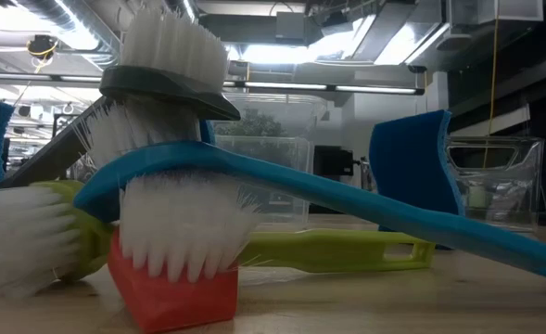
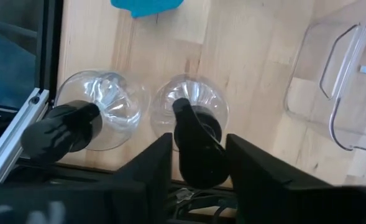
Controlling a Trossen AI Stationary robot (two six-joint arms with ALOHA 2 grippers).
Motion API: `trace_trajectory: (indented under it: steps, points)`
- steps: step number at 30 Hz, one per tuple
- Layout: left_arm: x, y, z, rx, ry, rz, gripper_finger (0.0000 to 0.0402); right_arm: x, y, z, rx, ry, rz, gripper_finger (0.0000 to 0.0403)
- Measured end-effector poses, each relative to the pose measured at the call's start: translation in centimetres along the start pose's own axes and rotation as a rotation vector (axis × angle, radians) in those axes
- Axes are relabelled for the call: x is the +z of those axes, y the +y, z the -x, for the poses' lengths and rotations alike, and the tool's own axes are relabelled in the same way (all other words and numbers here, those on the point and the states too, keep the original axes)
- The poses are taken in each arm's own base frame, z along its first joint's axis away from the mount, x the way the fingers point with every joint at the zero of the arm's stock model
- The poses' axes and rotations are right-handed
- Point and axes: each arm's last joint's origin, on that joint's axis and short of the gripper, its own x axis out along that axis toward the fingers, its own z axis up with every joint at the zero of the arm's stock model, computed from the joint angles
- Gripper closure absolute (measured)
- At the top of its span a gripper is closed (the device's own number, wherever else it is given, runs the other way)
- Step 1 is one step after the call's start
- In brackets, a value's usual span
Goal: Pick & Place Kitchen Sink Supplies
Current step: Put the transparent bottle into the right transparent bin
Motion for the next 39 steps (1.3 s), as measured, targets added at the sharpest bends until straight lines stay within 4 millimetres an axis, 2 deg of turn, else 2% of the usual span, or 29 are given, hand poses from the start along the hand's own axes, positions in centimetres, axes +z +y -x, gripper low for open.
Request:
trace_trajectory:
  steps: [4,21,32,39]
  points:
    - [0.0,0.0,0.0,0.0,0.0,0.0,0.0396,0.0,0.0,0.0,0.0,0.001,0.0,0.0308]
    - [0.0,0.0,0.0,0.0,0.0,0.0,0.0395,0.6,-0.7,0.6,0.002,-0.011,-0.026,0.0307]
    - [0.0,0.0,0.0,0.0,0.001,0.0,0.0396,1.2,-2.4,4.5,0.009,-0.039,-0.033,0.0307]
    - [0.0,0.0,0.0,0.0,0.0,0.0,0.0395,2.2,-3.7,7.5,0.053,-0.152,-0.008,0.0307]
